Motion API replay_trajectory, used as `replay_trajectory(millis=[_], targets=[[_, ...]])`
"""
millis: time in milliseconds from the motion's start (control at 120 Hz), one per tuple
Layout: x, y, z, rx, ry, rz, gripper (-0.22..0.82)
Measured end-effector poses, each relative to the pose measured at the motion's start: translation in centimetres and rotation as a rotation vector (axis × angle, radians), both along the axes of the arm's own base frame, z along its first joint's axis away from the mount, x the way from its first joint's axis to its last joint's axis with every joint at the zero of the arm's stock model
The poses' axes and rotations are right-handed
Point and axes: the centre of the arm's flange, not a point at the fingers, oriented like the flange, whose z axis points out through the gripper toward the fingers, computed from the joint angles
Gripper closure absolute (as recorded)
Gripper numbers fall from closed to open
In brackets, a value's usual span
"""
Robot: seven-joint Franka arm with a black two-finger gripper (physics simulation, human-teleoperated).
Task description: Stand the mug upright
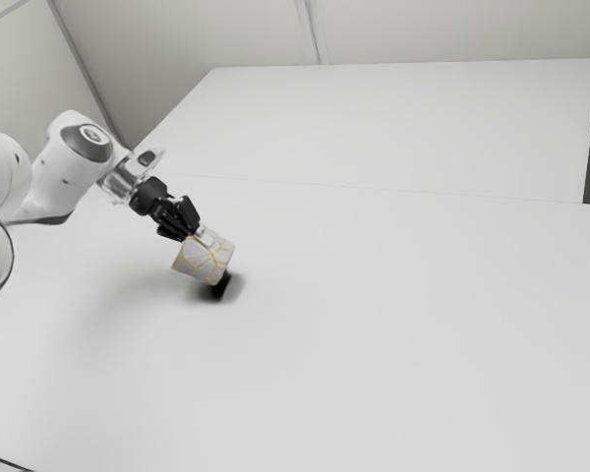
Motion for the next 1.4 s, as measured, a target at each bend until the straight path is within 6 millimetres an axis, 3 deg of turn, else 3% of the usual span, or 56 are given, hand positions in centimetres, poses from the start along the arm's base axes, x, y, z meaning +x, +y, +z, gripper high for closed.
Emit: replay_trajectory(millis=[75, 192, 600, 817, 1400], targets=[[-0.8, -2.6, -0.3, 0.073, 0.025, 0.019, 0.78], [-1.5, -4.8, -0.1, 0.209, 0.045, 0.052, 0.78], [-0.7, -8.3, 1.0, 0.517, 0.116, 0.201, 0.78], [-0.8, -10.3, 0.6, 0.627, 0.177, 0.261, 0.78], [-1.5, -12.0, -2.2, 0.761, 0.368, 0.382, 0.78]])
